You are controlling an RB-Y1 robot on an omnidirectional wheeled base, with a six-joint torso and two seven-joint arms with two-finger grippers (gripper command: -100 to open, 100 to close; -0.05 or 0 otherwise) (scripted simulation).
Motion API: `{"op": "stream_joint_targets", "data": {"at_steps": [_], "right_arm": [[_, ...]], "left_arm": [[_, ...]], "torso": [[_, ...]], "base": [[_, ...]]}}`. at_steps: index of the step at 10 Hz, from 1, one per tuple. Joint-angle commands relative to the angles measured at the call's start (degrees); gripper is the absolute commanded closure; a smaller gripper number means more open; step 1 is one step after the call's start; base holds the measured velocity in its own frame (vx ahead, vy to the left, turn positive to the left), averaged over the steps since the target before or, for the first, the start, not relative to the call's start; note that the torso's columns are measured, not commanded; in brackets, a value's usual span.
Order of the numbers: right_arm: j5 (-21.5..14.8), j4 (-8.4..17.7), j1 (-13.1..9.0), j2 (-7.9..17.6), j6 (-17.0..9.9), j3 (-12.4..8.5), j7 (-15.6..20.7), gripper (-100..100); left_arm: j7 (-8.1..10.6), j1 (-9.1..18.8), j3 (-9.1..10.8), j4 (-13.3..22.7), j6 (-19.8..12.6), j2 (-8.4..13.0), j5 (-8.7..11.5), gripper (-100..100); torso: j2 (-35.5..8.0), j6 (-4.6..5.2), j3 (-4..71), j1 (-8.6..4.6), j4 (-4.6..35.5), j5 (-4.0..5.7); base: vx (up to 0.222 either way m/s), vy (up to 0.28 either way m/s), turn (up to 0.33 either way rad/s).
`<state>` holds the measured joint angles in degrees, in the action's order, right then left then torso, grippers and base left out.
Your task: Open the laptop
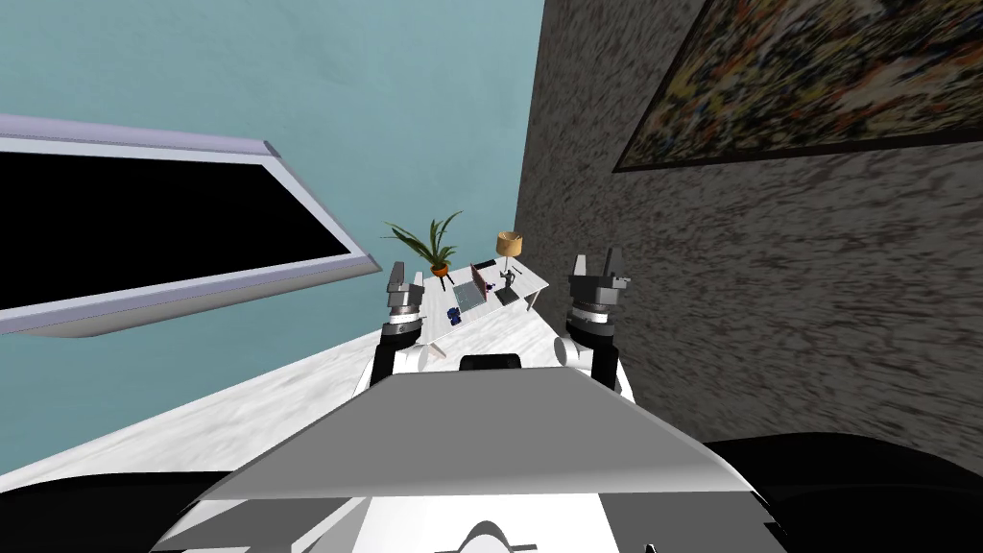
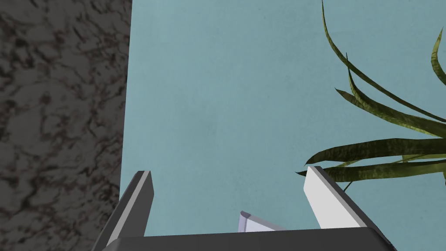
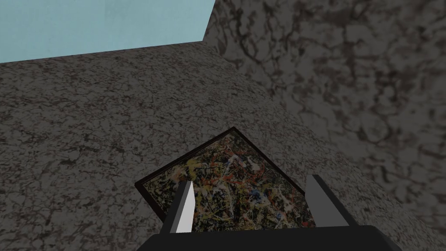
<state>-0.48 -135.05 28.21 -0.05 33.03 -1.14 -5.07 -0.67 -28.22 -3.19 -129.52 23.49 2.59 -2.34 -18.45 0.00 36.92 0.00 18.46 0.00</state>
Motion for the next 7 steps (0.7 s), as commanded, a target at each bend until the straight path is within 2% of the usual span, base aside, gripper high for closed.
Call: {"op": "stream_joint_targets", "data": {"at_steps": [1, 4, 5, 7], "right_arm": [[0.00, 0.00, 0.00, 0.00, 0.00, 0.00, 0.00, 0], [0.00, 0.00, 0.00, 0.00, 0.00, 0.00, 0.00, 0], [0.00, 0.00, 0.00, 0.00, 0.00, 0.00, 0.00, 0], [0.00, 0.02, 0.01, -0.01, 0.00, 0.01, 0.00, 0]], "left_arm": [[0.00, 0.00, 0.00, 0.00, 0.00, 0.00, 0.00, 0], [0.00, 0.00, 0.00, 0.00, 0.00, 0.00, 0.00, 0], [-0.36, 0.26, 0.47, 0.75, -0.49, 1.99, -0.22, -100], [-1.15, 0.84, 1.46, 2.45, -1.57, 3.73, -0.69, -100]], "torso": [[-4.24, 0.00, 8.44, 0.00, 4.23, 0.00], [-16.93, 0.00, 33.81, 0.00, 16.92, 0.00], [-21.16, 0.00, 42.27, 0.00, 21.14, 0.00], [-23.49, 0.00, 47.42, -0.18, 23.56, 0.05]], "base": [[0.000, 0.000, 0.000], [0.000, 0.000, 0.000], [0.031, -0.038, 0.035], [0.081, -0.113, 0.054]]}}
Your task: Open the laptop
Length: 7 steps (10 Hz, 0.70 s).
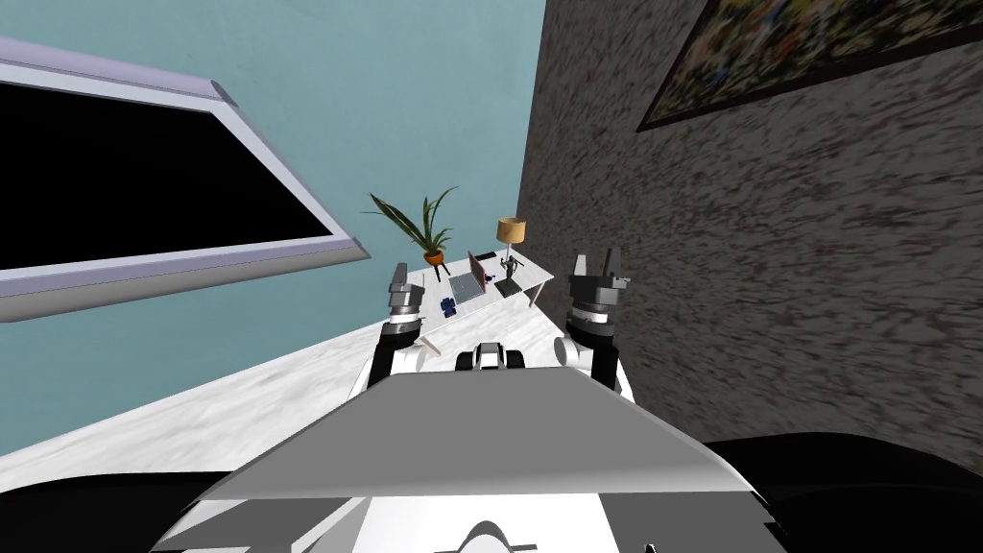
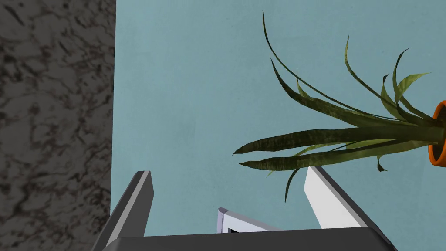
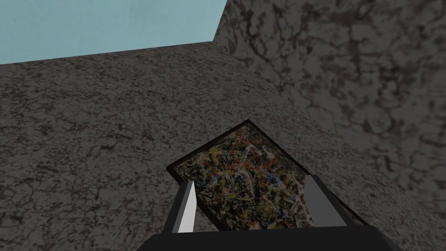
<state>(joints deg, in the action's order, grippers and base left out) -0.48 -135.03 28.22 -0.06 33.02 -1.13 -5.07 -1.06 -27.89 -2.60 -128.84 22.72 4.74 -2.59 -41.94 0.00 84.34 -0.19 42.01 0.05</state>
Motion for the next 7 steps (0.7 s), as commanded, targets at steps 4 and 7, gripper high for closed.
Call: {"op": "stream_joint_targets", "data": {"at_steps": [4, 7], "right_arm": [[0.00, 0.00, 0.01, -0.01, 0.00, 0.01, 0.00, 0], [0.00, 0.00, 0.00, 0.00, 0.00, 0.00, 0.00, 0]], "left_arm": [[-2.39, 1.76, 2.97, 5.50, -3.08, 2.91, -1.44, -100], [-3.35, 2.51, 4.20, 7.78, -4.44, 2.93, -2.02, -100]], "torso": [[-0.32, -0.01, 0.23, 0.14, 0.27, -0.04], [-0.42, 0.00, 0.18, 0.31, 0.29, -0.09]], "base": [[0.112, -0.162, 0.060], [0.090, -0.121, 0.044]]}}
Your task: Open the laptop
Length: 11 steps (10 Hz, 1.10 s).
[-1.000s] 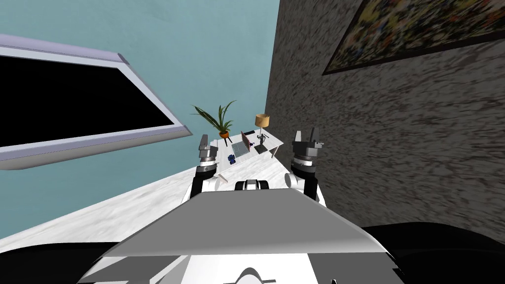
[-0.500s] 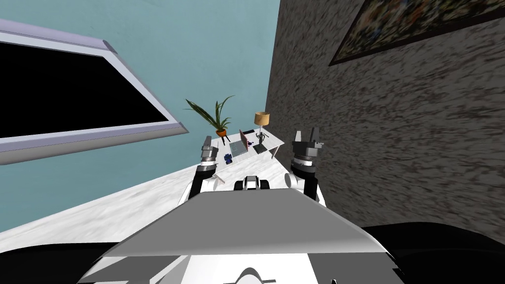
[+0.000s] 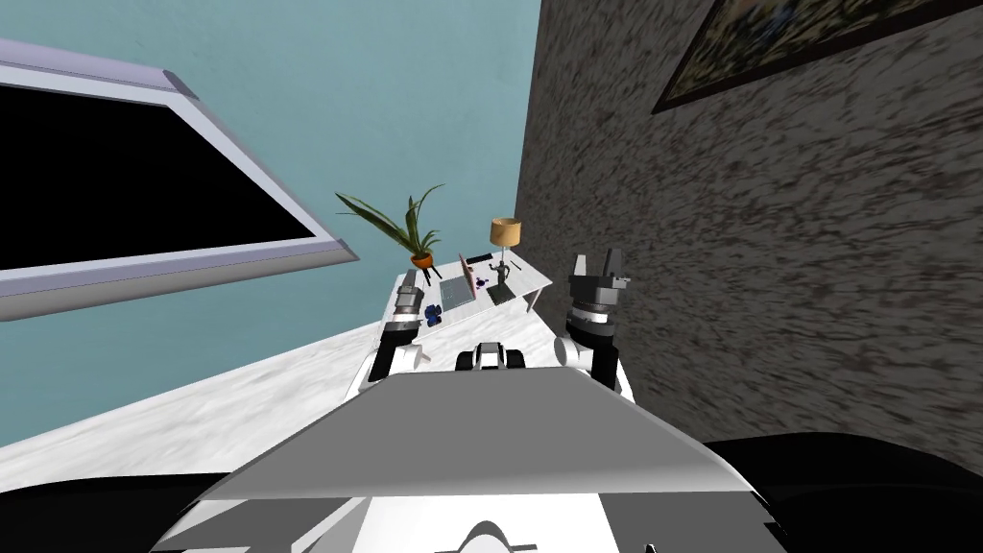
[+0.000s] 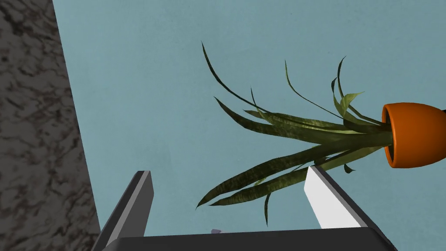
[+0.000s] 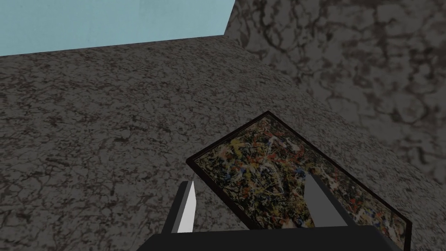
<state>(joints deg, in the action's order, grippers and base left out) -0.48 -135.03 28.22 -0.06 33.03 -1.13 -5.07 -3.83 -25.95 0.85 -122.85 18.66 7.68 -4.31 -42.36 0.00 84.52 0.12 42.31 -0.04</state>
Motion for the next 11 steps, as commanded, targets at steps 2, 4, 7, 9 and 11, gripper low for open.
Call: {"op": "stream_joint_targets", "data": {"at_steps": [2, 4, 7, 9, 11], "right_arm": [[0.00, 0.00, 0.00, 0.00, 0.00, 0.00, 0.00, 0], [0.00, 0.00, 0.00, 0.00, 0.00, 0.00, 0.00, 0], [0.00, 0.00, 0.00, -0.01, 0.00, 0.01, 0.00, 0], [0.00, 0.00, 0.00, 0.00, 0.00, 0.00, 0.00, 0], [0.00, -0.01, 0.01, -0.01, 0.00, 0.01, 0.00, 0]], "left_arm": [[-1.48, 1.30, 1.90, 4.02, -1.68, -0.43, -0.83, -100], [-2.34, 1.99, 3.00, 6.16, -2.90, -0.93, -1.35, -100], [-3.44, 2.87, 4.41, 8.85, -4.47, -0.91, -2.01, -100], [-4.55, 3.75, 5.85, 11.52, -6.05, -0.45, -2.68, -100], [-5.47, 4.48, 7.02, 13.75, -7.36, -0.31, -3.23, -100]], "torso": [[0.04, 0.00, 0.03, -0.14, -0.02, 0.05], [0.16, 0.00, 0.10, -0.15, -0.05, 0.06], [-0.03, 0.00, 0.00, -0.15, 0.00, 0.05], [0.14, -0.01, 0.08, 0.01, -0.03, 0.00], [0.16, -0.01, 0.11, -0.29, -0.05, 0.10]], "base": [[0.082, -0.139, 0.052], [0.111, -0.152, 0.065], [0.088, -0.169, 0.053], [0.122, -0.165, 0.068], [0.119, -0.203, 0.077]]}}
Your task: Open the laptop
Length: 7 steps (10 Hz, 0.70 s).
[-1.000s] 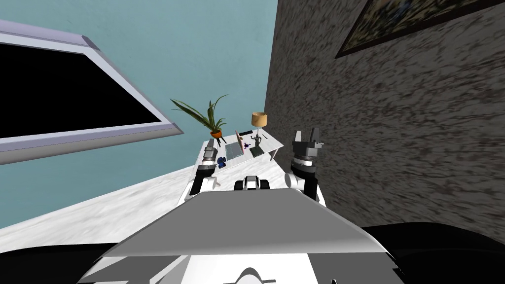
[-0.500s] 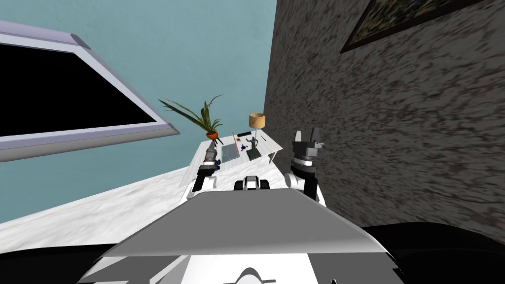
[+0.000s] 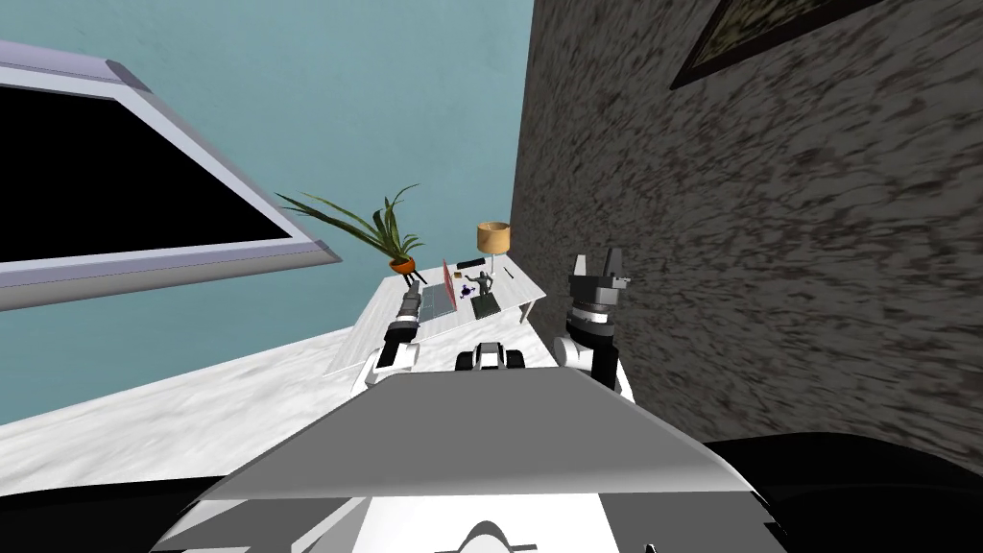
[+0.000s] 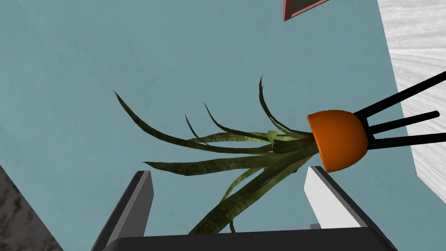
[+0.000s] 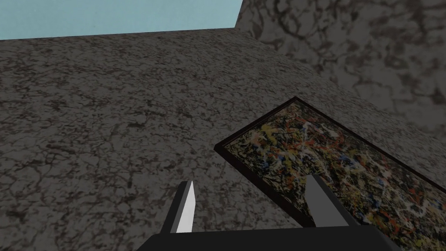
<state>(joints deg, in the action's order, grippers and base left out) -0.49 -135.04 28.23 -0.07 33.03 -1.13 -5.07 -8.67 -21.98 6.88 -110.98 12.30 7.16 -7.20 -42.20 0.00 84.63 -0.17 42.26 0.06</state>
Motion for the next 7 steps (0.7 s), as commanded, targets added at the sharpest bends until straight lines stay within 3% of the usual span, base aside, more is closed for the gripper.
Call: {"op": "stream_joint_targets", "data": {"at_steps": [1, 7], "right_arm": [[0.00, 0.00, -0.01, 0.00, 0.00, 0.00, 0.00, 0], [0.00, 0.01, -0.01, 0.02, 0.00, -0.01, 0.00, 0]], "left_arm": [[-1.29, 1.06, 1.86, 3.58, -1.95, 0.12, -0.74, -100], [-3.66, 3.04, 4.91, 9.80, -5.41, -1.53, -2.16, -100]], "torso": [[-0.11, 0.01, -0.07, 0.19, 0.02, -0.06], [-0.18, 0.00, -0.12, 0.34, 0.05, -0.12]], "base": [[0.097, -0.205, 0.070], [0.081, -0.150, 0.054]]}}
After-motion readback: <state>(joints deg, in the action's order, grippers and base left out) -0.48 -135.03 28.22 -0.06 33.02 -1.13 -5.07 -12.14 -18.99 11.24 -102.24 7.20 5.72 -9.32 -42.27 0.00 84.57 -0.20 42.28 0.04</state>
